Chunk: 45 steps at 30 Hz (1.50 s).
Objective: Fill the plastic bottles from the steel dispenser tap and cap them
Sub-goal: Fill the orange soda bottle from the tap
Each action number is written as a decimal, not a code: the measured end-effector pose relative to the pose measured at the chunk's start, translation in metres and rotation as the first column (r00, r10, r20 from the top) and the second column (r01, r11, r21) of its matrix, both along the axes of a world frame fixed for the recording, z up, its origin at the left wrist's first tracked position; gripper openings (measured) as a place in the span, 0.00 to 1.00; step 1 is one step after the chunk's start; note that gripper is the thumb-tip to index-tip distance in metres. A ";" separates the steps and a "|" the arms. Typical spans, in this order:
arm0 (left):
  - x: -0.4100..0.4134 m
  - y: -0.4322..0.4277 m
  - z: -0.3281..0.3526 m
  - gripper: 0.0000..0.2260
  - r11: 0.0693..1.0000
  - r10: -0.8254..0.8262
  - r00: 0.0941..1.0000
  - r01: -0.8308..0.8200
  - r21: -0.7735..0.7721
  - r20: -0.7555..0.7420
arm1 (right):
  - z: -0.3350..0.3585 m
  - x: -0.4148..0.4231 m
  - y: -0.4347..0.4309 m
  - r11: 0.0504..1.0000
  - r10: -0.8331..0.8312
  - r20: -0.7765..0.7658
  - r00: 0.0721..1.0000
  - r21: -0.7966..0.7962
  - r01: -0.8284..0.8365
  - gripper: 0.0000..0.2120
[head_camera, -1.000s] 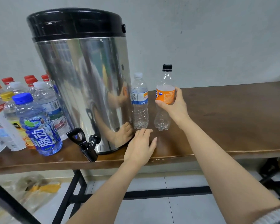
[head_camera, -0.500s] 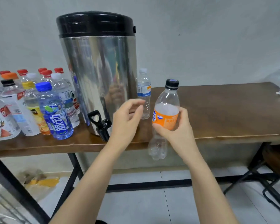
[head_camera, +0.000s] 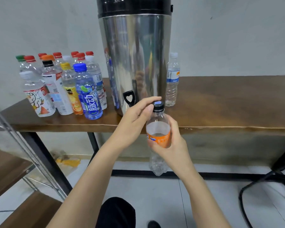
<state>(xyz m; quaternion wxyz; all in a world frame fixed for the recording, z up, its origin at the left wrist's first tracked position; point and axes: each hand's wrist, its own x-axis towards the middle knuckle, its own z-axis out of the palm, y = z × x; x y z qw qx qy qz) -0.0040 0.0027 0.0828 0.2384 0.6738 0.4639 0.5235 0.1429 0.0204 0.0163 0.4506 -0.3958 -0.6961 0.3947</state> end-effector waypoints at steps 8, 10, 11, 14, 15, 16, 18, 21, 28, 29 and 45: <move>-0.015 -0.006 -0.003 0.15 0.994 -0.060 0.998 0.061 -0.086 0.015 | -0.012 -0.014 -0.007 0.999 -0.011 -0.002 1.000 -0.030 0.011 0.32; -0.014 -0.008 -0.003 0.15 0.988 -0.107 0.993 0.112 -0.108 0.053 | -0.013 -0.013 -0.007 1.000 -0.014 -0.003 1.000 -0.024 0.014 0.31; -0.015 -0.008 -0.003 0.14 0.984 -0.120 0.989 0.130 -0.118 0.089 | -0.014 -0.013 -0.007 1.000 -0.018 0.000 1.000 -0.018 0.018 0.31; -0.013 -0.007 -0.004 0.12 0.985 -0.093 0.976 0.119 -0.126 0.195 | -0.018 -0.013 -0.006 0.998 -0.055 0.017 0.998 0.013 0.054 0.30; -0.012 -0.006 -0.005 0.11 0.990 -0.053 0.975 0.080 -0.120 0.218 | -0.020 -0.013 -0.006 0.997 -0.070 0.029 0.997 0.024 0.069 0.31; -0.011 -0.005 -0.008 0.10 0.994 0.001 0.974 0.025 -0.109 0.228 | -0.021 -0.014 -0.006 0.996 -0.082 0.042 0.996 0.032 0.081 0.32; -0.007 -0.002 -0.014 0.09 0.991 0.127 0.975 -0.119 -0.053 0.183 | -0.022 -0.015 -0.007 0.995 -0.092 0.067 0.993 0.042 0.090 0.32; -0.005 0.000 -0.020 0.09 0.978 0.206 0.978 -0.207 0.026 0.036 | -0.024 -0.017 -0.007 0.994 -0.101 0.089 0.991 0.049 0.097 0.33; -0.018 -0.011 -0.017 0.13 0.997 0.000 0.998 0.005 -0.077 0.060 | -0.028 -0.018 -0.006 0.993 -0.114 0.078 0.990 0.038 0.111 0.33; -0.018 -0.011 -0.017 0.13 0.998 0.028 0.994 -0.021 -0.067 0.102 | -0.028 -0.020 -0.006 0.993 -0.111 0.084 0.990 0.040 0.108 0.33; -0.025 -0.007 -0.038 0.13 0.986 0.166 0.986 -0.166 -0.009 0.010 | -0.036 -0.034 -0.007 0.993 -0.106 0.122 0.987 0.056 0.100 0.31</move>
